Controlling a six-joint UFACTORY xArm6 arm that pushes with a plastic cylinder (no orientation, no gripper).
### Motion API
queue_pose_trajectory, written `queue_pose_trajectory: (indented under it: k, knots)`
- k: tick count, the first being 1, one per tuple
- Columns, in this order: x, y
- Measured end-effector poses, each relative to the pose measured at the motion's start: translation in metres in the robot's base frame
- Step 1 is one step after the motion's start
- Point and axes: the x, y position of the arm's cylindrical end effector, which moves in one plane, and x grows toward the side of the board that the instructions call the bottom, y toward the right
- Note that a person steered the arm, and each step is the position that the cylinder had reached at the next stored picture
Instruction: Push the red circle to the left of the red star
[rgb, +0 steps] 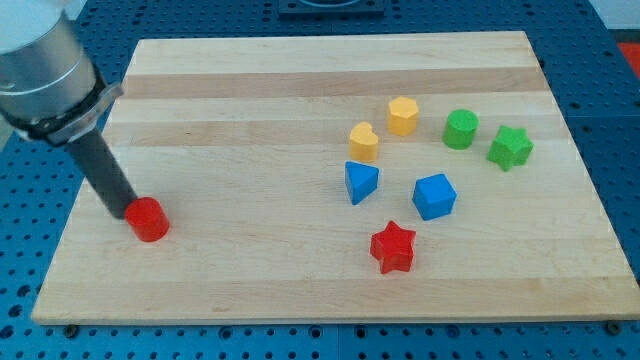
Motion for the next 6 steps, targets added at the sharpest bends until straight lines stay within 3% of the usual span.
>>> queue_pose_trajectory:
  k: [1, 3, 4, 5, 6]
  knots:
    - [0.017, -0.006]
    - [0.045, 0.082]
    - [0.013, 0.019]
    - [-0.002, 0.055]
    - [0.009, 0.125]
